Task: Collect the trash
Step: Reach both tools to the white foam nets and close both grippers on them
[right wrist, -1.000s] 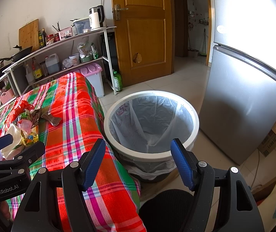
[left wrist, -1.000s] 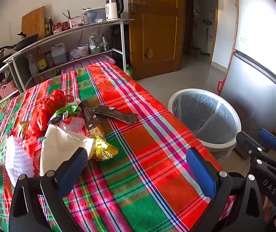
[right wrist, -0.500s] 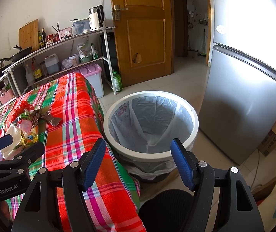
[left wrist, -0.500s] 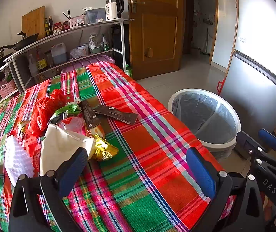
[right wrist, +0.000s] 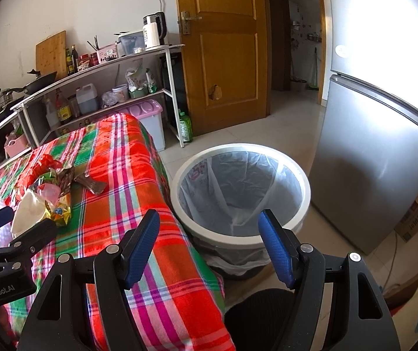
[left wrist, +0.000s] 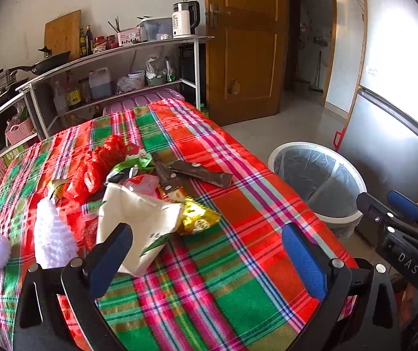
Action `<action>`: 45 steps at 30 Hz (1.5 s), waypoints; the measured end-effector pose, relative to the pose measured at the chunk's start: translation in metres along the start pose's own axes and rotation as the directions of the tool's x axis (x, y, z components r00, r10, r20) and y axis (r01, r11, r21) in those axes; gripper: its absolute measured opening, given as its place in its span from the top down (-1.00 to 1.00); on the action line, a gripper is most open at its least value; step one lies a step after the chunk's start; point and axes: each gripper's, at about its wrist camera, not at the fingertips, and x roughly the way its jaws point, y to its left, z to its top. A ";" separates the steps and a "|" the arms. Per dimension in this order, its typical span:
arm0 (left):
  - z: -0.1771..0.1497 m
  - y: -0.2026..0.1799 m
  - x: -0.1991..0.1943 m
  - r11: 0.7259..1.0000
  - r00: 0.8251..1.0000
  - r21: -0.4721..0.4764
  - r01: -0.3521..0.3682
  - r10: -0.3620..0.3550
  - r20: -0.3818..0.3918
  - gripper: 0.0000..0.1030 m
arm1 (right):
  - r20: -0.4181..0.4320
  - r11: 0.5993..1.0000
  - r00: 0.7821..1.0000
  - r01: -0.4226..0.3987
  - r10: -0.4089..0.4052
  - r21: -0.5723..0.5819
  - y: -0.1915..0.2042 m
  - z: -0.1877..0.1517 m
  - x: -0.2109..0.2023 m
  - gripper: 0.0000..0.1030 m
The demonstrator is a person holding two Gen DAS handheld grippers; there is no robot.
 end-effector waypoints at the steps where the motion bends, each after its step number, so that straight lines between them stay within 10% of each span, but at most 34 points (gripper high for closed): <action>1: -0.002 0.008 -0.003 1.000 1.000 -0.013 -0.004 0.003 -0.004 -1.00 | 0.002 1.000 1.000 -0.018 0.018 -0.005 0.004 0.001 -0.001 -0.37; 9: -0.016 0.089 -0.035 0.979 0.992 -0.161 -0.122 0.125 0.009 -1.00 | -0.001 0.970 0.974 -0.226 0.227 -0.096 0.068 0.009 -0.005 -0.37; 21: -0.047 0.196 -0.047 0.890 0.925 -0.254 -0.378 0.373 -0.073 -1.00 | -0.120 0.817 0.864 -0.502 0.489 -0.285 0.199 -0.002 0.000 -0.37; 28: -0.056 0.239 -0.050 0.877 0.929 -0.309 -0.367 0.364 -0.069 -1.00 | -0.200 0.727 0.797 -0.602 0.570 -0.330 0.258 -0.012 0.010 -0.36; 45: -0.064 0.291 -0.008 0.863 0.936 -0.364 -0.351 0.311 -0.166 -0.89 | -0.316 0.715 0.822 -0.568 0.473 -0.406 0.321 -0.034 0.050 -0.36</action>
